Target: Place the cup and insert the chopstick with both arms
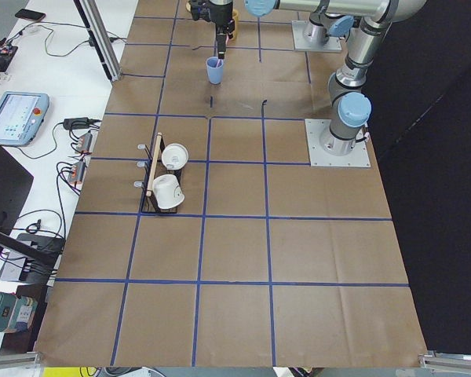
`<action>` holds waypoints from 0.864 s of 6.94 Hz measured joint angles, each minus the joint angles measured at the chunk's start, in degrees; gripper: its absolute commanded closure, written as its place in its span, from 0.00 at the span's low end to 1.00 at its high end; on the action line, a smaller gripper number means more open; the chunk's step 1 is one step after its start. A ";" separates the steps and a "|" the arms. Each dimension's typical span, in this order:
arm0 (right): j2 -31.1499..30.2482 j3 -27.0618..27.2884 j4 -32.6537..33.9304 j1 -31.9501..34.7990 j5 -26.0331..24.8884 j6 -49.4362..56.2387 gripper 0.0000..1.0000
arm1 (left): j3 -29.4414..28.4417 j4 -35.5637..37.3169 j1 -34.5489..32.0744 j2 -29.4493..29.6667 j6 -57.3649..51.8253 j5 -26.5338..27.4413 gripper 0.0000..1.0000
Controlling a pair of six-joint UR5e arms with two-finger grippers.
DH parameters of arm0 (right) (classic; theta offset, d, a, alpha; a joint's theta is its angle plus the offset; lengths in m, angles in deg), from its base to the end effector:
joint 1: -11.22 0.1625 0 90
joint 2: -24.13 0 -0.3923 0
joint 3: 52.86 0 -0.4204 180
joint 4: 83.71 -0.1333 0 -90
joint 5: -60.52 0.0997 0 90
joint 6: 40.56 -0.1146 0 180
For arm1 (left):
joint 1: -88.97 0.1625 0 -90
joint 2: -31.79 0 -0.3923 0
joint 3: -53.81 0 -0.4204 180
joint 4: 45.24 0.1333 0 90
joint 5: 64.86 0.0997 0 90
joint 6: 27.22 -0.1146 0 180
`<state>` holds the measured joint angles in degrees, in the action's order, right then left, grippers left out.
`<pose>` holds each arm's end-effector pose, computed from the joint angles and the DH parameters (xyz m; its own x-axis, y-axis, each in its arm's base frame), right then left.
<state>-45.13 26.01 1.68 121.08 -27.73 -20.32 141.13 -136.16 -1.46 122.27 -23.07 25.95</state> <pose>0.3399 -0.5385 0.3237 -0.7705 -0.6274 -0.1128 -0.6351 0.7404 0.2202 -0.1356 -0.5246 0.4586 -0.9978 -0.0652 -0.0125 -0.0649 0.9976 -0.0233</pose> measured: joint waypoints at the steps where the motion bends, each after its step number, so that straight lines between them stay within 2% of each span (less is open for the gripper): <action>1: 0.09 -1.18 0.17 -0.29 -0.03 0.00 0.01 | -0.05 0.15 0.00 0.09 0.04 -0.11 0.00; 4: -2.20 -3.00 3.17 -5.04 -1.20 -7.74 0.01 | 0.02 0.37 -0.11 -0.31 0.24 0.30 0.00; 6: -8.41 -1.58 1.45 -9.30 -1.37 -12.46 0.01 | 0.01 0.37 -0.15 -0.34 0.30 0.41 0.00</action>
<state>-53.54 24.44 3.12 111.78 -29.10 -32.78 141.15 -135.79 -1.61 121.93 -22.77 26.36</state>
